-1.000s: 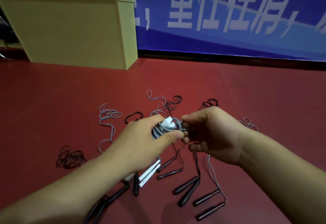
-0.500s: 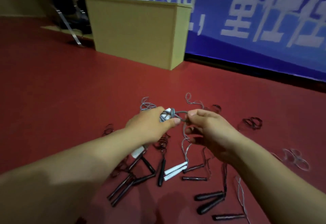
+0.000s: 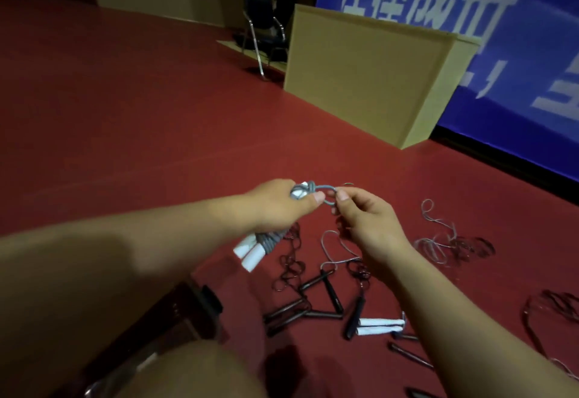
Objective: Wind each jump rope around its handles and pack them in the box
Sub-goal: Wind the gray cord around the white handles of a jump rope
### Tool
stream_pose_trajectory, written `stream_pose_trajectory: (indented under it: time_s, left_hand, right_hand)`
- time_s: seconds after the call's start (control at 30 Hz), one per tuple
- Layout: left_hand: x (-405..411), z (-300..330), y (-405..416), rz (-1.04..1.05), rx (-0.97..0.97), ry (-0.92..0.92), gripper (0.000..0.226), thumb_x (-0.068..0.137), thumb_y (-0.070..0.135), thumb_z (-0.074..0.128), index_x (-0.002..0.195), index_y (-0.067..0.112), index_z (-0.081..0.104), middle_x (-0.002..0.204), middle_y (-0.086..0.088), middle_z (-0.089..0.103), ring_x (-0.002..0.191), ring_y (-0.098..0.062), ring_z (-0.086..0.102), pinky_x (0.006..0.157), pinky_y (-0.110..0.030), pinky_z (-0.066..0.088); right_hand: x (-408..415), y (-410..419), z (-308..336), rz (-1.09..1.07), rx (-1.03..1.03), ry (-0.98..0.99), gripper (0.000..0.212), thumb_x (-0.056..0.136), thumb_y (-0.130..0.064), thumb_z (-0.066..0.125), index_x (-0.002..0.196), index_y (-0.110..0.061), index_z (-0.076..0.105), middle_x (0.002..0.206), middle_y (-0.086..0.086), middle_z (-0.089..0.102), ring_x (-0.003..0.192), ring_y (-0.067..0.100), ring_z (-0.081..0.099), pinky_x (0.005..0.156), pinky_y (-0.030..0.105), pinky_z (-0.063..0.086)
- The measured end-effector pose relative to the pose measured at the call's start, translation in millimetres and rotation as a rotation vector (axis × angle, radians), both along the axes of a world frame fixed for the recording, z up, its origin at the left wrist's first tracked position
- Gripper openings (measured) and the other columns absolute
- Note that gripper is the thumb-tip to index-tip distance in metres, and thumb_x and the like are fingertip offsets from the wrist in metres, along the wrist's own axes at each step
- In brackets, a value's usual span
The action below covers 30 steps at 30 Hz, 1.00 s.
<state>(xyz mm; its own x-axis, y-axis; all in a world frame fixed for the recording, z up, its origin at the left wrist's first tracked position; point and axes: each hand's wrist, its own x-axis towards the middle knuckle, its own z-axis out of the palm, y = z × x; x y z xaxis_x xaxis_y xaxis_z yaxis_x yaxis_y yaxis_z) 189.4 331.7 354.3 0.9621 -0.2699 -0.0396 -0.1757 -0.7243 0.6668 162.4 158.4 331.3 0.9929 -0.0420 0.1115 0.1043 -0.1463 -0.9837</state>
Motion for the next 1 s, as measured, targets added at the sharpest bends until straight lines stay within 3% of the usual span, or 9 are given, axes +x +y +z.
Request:
stream_pose_trajectory:
  time_s: [0.23,0.33,0.43,0.53,0.63,0.7,0.77,0.9,1.0]
  left_hand:
    - [-15.9,-110.4,80.2,0.241,-0.340,0.247,0.040,0.094,0.053,0.053,0.079,0.017,0.058,0.074,0.003,0.054,0.067,-0.012,0.049,0.063,-0.027,0.039]
    - [-25.1,-168.4,104.4,0.428,-0.455,0.390,0.049,0.087,0.060,0.057,0.097,0.013,0.068,0.089,0.001,0.066,0.082,-0.018,0.061,0.076,-0.028,0.046]
    - [-39.9,-217.4,131.5,0.587,-0.577,0.449,0.060,0.070,0.070,0.058,0.093,0.016,0.070,0.094,-0.003,0.073,0.090,-0.022,0.069,0.088,-0.037,0.054]
    - [-51.4,-259.9,157.4,0.779,-0.871,0.680,0.031,0.090,0.041,0.061,0.096,0.011,0.069,0.091,-0.012,0.073,0.082,-0.029,0.071,0.078,-0.038,0.056]
    - [-55.0,-293.9,176.9,0.877,-1.085,1.036,0.022,0.080,0.022,0.054,0.074,0.007,0.068,0.076,-0.016,0.065,0.069,-0.030,0.063,0.086,-0.047,0.053]
    - [-49.2,-313.4,182.4,0.880,-1.154,1.122,0.020,0.078,0.016,0.050,0.071,0.007,0.066,0.074,-0.015,0.063,0.067,-0.029,0.061,0.084,-0.045,0.054]
    - [-41.1,-323.7,178.5,0.886,-1.114,1.096,0.015,0.080,0.008,0.048,0.081,0.006,0.063,0.074,-0.013,0.061,0.065,-0.028,0.061,0.073,-0.040,0.056]
    - [-38.7,-370.9,155.4,1.015,-0.952,0.862,0.021,0.074,0.014,0.059,0.090,0.004,0.068,0.078,-0.020,0.069,0.074,-0.037,0.069,0.080,-0.062,0.056]
    - [-51.6,-388.6,145.8,1.043,-0.591,0.664,0.025,0.078,0.043,0.070,0.090,0.021,0.072,0.085,-0.004,0.074,0.082,-0.025,0.071,0.082,-0.039,0.057]
  right_hand:
    - [13.3,83.3,-68.8,0.281,-0.180,0.250,0.020,0.101,-0.016,0.050,0.106,-0.021,0.069,0.073,-0.002,0.059,0.055,0.012,0.043,0.049,0.024,0.036]
    - [16.3,121.0,-103.2,0.351,-0.218,0.362,0.022,0.101,-0.013,0.048,0.110,-0.020,0.066,0.075,0.001,0.060,0.051,0.011,0.043,0.050,0.023,0.036]
    - [17.0,156.4,-140.3,0.403,-0.241,0.478,0.020,0.101,-0.011,0.047,0.104,-0.022,0.064,0.073,0.000,0.060,0.047,0.008,0.043,0.044,0.018,0.034]
    - [17.6,185.9,-179.0,0.435,-0.231,0.618,0.021,0.101,-0.012,0.047,0.116,-0.019,0.059,0.074,0.000,0.061,0.046,0.007,0.045,0.043,0.018,0.036]
    - [18.3,209.9,-211.2,0.434,-0.229,0.703,0.023,0.100,-0.011,0.048,0.121,-0.017,0.057,0.076,0.003,0.060,0.050,0.010,0.046,0.047,0.021,0.038]
    - [16.3,216.9,-227.7,0.425,-0.219,0.725,0.023,0.100,-0.009,0.047,0.120,-0.016,0.056,0.076,0.005,0.059,0.048,0.010,0.047,0.047,0.020,0.041]
    - [14.9,217.8,-241.4,0.420,-0.217,0.717,0.021,0.099,-0.007,0.048,0.117,-0.015,0.058,0.073,0.005,0.061,0.047,0.011,0.049,0.046,0.020,0.044]
    - [14.8,212.4,-254.9,0.394,-0.182,0.682,0.019,0.098,-0.006,0.049,0.107,-0.016,0.062,0.068,0.003,0.063,0.046,0.013,0.051,0.046,0.023,0.046]
    - [15.1,207.8,-256.2,0.394,-0.151,0.662,0.019,0.098,-0.005,0.051,0.105,-0.017,0.063,0.066,0.001,0.064,0.047,0.013,0.053,0.047,0.024,0.048]
